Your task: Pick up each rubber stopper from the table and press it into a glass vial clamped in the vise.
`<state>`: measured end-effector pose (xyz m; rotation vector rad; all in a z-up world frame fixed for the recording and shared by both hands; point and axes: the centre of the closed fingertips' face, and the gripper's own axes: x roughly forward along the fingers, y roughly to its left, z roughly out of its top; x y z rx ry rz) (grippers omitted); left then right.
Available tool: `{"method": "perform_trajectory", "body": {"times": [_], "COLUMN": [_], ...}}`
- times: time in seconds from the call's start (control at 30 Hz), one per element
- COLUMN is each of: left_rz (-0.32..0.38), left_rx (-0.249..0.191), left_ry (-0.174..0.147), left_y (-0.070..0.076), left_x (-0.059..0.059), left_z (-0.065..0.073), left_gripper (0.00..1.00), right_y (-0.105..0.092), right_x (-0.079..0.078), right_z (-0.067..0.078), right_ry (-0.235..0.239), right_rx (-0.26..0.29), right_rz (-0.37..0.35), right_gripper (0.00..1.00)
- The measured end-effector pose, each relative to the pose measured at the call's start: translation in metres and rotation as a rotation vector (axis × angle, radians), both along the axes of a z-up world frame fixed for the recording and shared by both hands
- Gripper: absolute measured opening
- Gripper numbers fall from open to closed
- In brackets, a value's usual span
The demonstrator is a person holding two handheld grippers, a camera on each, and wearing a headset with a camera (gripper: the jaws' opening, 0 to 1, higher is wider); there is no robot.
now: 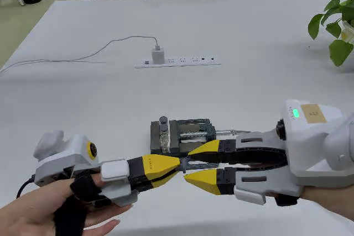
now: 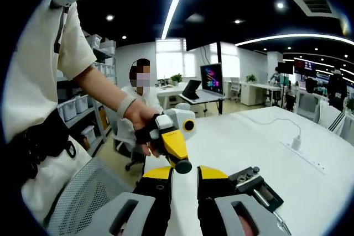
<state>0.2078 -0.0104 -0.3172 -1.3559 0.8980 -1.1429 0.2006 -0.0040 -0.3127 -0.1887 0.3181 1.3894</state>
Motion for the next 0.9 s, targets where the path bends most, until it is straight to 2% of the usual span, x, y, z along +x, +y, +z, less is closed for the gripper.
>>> {"method": "perform_trajectory", "body": {"times": [0.2, 0.53, 0.7, 0.9], "left_rz": [0.001, -0.012, -0.033, -0.062], "left_rx": [-0.008, -0.031, -0.054, -0.081], "left_ry": [0.003, 0.006, 0.011, 0.002], "left_y": [0.001, 0.002, 0.002, 0.001], "left_x": [0.0, -0.003, -0.007, -0.014], "left_z": [0.001, 0.004, 0.007, 0.011], "left_gripper": [0.03, 0.03, 0.03, 0.03], "right_y": [0.002, 0.003, 0.003, 0.002], "right_x": [-0.001, -0.004, -0.008, -0.015], "right_z": [0.003, 0.006, 0.009, 0.014], "right_ry": [-0.006, 0.001, 0.004, 0.019], "right_rx": [0.006, 0.013, 0.02, 0.028], "right_rz": [0.011, 0.03, 0.056, 0.094], "right_gripper": [0.08, 0.07, 0.07, 0.07]}}
